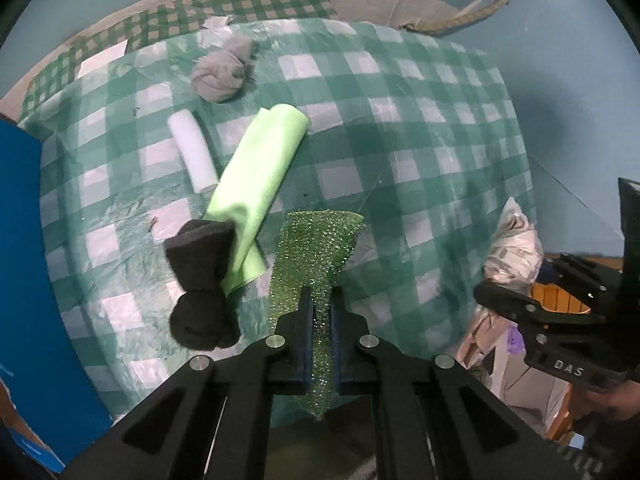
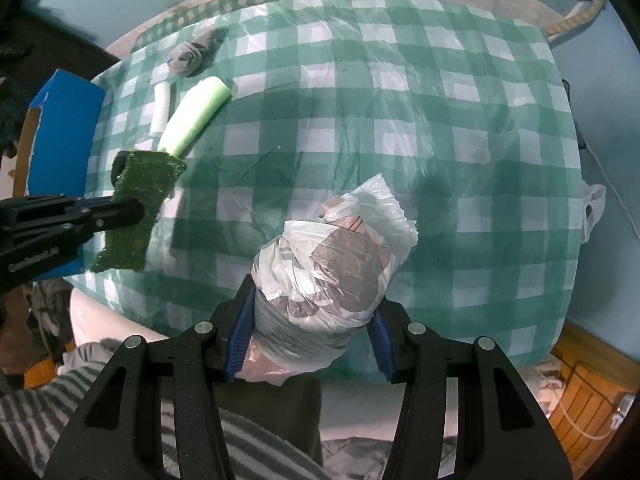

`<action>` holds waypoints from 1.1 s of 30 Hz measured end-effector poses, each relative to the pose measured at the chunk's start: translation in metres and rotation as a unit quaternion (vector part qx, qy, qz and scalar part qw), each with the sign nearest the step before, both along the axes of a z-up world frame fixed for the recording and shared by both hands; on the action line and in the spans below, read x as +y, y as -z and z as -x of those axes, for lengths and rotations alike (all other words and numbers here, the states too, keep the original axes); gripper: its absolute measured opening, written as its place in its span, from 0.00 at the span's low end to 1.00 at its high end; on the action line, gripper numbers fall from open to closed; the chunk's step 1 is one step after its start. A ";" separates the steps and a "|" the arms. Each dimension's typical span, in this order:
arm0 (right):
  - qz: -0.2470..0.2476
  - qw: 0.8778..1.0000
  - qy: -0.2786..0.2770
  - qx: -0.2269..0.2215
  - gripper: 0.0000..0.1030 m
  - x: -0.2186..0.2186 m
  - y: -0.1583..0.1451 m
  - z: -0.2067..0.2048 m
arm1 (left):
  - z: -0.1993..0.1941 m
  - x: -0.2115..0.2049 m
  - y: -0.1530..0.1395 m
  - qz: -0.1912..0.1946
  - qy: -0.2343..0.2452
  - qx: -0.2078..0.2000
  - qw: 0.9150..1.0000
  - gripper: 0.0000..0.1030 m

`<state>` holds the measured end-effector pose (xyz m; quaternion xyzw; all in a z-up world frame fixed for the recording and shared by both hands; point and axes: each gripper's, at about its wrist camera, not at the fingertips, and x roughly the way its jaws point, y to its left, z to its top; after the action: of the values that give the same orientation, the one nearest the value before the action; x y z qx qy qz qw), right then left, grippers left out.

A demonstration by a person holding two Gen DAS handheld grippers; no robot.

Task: Organize soft objects
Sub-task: 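Carry the sponge with the left tool while the right tool carries the wrapped bundle over the box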

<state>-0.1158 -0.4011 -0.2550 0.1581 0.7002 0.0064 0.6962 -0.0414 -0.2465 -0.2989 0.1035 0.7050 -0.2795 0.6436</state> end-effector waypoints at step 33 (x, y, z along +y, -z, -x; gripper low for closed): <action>-0.025 0.988 -0.122 -0.095 0.49 0.112 -0.086 -0.082 | -0.039 0.141 -0.105 0.035 -0.108 -0.093 0.989 0.07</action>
<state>-0.0341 -0.2888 -0.1687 0.0876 0.6446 0.1234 0.7494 -0.0027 -0.1059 -0.1939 0.0297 0.6390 -0.2219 0.7359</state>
